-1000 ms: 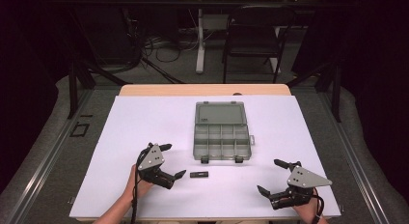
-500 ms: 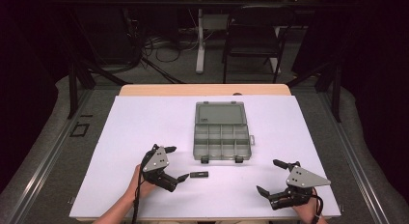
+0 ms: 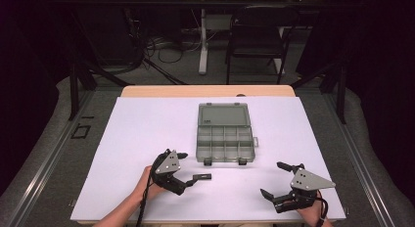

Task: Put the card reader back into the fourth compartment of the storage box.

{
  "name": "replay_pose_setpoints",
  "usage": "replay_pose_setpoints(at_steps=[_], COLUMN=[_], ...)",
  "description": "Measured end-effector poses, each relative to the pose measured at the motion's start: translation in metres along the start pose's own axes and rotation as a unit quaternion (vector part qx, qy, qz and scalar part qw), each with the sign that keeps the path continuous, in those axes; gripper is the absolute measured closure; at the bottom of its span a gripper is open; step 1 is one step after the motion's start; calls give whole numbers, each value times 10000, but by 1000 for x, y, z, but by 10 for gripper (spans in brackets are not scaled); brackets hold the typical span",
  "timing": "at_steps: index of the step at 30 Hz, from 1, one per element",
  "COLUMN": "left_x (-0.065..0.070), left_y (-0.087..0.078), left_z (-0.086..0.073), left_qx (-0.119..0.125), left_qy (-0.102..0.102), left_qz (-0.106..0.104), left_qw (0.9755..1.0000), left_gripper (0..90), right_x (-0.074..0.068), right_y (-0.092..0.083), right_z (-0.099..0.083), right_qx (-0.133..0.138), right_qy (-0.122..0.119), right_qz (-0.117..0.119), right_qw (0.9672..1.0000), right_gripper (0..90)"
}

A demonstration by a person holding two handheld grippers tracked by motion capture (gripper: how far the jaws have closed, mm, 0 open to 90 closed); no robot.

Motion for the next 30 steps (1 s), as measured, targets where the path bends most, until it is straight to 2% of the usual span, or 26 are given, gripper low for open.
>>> replay_pose_setpoints(at_steps=[8, 11, 18, 20, 21, 23, 30], left_x=[4, 6, 11, 11, 11, 10, 10], left_y=[3, 5, 15, 16, 17, 19, 24], left_z=[-3, -4, -7, -7, -7, -7, -7], left_qx=[-88, -133, -356, -362, -386, -412, -485], left_qy=[98, 203, 415, 394, 361, 325, 252], left_qz=[-184, -262, -605, -624, -737, -825, -1025], left_qw=[9997, 9994, 9967, 9966, 9959, 9952, 9932], left_gripper=[234, 289, 388, 426, 443, 476, 596], right_x=[0, 0, -1, 0, -1, -1, -1], right_y=[2, 1, 2, 2, 2, 2, 3], right_z=[-1, -1, -1, -1, -1, -1, -1], right_qx=[-32, -32, -33, -44, -50, -66, -63], right_qy=[-5, -2, 0, -1, 1, -1, 6], right_qz=[33, 30, 45, 50, 65, 68, 85], right_qw=[10000, 10000, 10000, 10000, 10000, 10000, 9999], right_gripper=[0, 0, 0, 0, 0, 0, 0])
Point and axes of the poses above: each handheld gripper's, and its own axes: y roughly forward along the jaws, z roughly out of its top, x roughly to its right, the point moved 6 cm from there along y, roughly forward along the jaws, and after that the axes turned 13 degrees about z, right-handed, at the moved point
